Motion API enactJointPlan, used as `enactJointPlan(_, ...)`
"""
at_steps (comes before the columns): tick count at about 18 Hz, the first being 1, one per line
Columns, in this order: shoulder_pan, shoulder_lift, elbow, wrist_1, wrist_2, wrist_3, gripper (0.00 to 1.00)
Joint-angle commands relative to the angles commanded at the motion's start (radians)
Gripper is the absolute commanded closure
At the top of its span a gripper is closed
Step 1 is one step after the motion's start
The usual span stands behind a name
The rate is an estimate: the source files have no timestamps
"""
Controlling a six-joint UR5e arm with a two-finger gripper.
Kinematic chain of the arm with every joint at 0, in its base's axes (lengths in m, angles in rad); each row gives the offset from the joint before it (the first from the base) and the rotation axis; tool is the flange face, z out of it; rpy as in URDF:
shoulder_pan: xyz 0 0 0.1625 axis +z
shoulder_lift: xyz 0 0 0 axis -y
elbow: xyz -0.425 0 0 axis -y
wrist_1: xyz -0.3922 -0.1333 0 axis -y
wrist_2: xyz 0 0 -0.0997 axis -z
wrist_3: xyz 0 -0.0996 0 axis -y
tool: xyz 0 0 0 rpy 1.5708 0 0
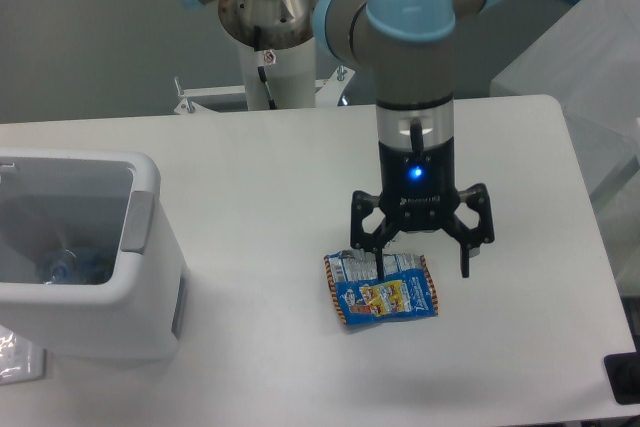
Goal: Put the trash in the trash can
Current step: 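Lower the gripper onto the wrapper and pinch its crinkled end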
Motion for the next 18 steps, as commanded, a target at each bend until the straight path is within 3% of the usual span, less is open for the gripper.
enactJointPlan(4,-0.002,0.043,-0.153,-0.014,0.021,0.216,0.0)
enactJointPlan(6,-0.003,0.054,-0.224,-0.017,0.151,0.363,0.0)
enactJointPlan(8,-0.015,0.052,-0.258,-0.025,0.225,0.404,0.0)
enactJointPlan(14,-0.02,0.017,-0.356,-0.02,0.267,0.515,0.0)
enactJointPlan(18,-0.038,-0.032,-0.365,-0.017,0.313,0.547,0.0)
